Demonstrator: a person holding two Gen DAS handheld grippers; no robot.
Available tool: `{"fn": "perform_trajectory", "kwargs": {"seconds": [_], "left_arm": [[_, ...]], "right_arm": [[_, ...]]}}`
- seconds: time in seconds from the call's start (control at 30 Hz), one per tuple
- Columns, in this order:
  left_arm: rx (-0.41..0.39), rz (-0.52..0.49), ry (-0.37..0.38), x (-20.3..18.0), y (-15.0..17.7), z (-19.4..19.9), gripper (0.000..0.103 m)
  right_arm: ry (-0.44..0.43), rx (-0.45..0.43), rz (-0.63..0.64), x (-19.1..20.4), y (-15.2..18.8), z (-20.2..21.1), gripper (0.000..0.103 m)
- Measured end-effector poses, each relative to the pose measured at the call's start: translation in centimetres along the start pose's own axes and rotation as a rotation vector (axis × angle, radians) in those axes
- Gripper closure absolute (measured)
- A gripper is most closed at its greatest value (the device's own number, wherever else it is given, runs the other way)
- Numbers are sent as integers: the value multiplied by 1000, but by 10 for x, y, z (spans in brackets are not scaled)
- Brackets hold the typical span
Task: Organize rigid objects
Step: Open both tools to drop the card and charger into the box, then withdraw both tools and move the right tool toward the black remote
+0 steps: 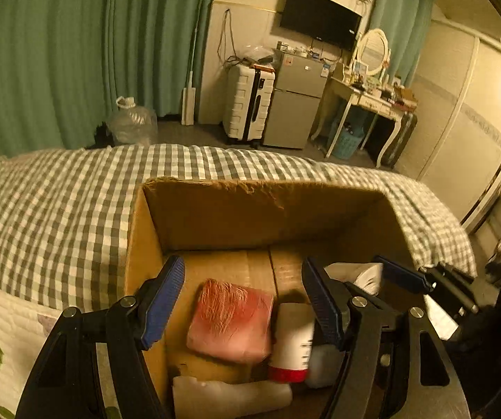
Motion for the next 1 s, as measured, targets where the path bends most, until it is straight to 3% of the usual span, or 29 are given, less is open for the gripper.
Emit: {"fn": "perform_trajectory", "kwargs": {"seconds": [0.1, 0.4, 0.6, 0.73, 1.0], "left_arm": [[-8, 37, 37, 5, -2, 11, 31], [-145, 58, 35, 4, -8, 84, 31], [-272, 69, 53, -4, -9, 154, 31], [-328, 59, 37, -10, -3, 198, 30], [-397, 29, 4, -21, 19, 269, 30]], "right_arm": [[10, -24, -3, 0, -1, 9, 39], [34, -124, -44, -6, -5, 70, 37], [17, -225, -62, 0, -11, 129, 24], [15, -297, -35, 10, -12, 177, 8], [68, -397, -28, 23, 5, 258, 0]]}}
Point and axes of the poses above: each gripper's, at about its wrist camera, not at the fingertips, and z roughly against the way its jaws point, x to its left, y to its underside, the point moved 6 cm from there along -z, roughly the way its jaws point, and after that the axes turned 15 degrees about x, right-handed, at the moved point
